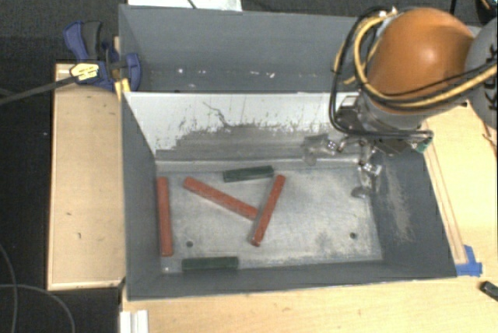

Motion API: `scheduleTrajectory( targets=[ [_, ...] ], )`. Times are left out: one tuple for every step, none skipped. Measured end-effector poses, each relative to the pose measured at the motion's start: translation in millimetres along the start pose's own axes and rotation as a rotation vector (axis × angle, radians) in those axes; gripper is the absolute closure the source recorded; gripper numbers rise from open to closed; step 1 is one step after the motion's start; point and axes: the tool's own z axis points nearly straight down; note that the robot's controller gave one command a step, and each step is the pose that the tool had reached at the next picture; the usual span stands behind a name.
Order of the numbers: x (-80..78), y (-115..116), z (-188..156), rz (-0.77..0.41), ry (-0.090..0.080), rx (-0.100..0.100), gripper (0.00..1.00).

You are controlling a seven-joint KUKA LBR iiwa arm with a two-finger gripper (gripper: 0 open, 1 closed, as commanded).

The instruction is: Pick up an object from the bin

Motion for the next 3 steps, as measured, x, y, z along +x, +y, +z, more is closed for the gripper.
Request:
scheduleTrajectory(
  targets=[
    [-63.0,26,75,0.068,-0.002,-0.001,0.0],
    [-70.5,22,146,-0.306,-0.001,0.004,0.0],
    [-71.0,21,144,-0.305,-0.003,0.007,1.0]
  ],
)
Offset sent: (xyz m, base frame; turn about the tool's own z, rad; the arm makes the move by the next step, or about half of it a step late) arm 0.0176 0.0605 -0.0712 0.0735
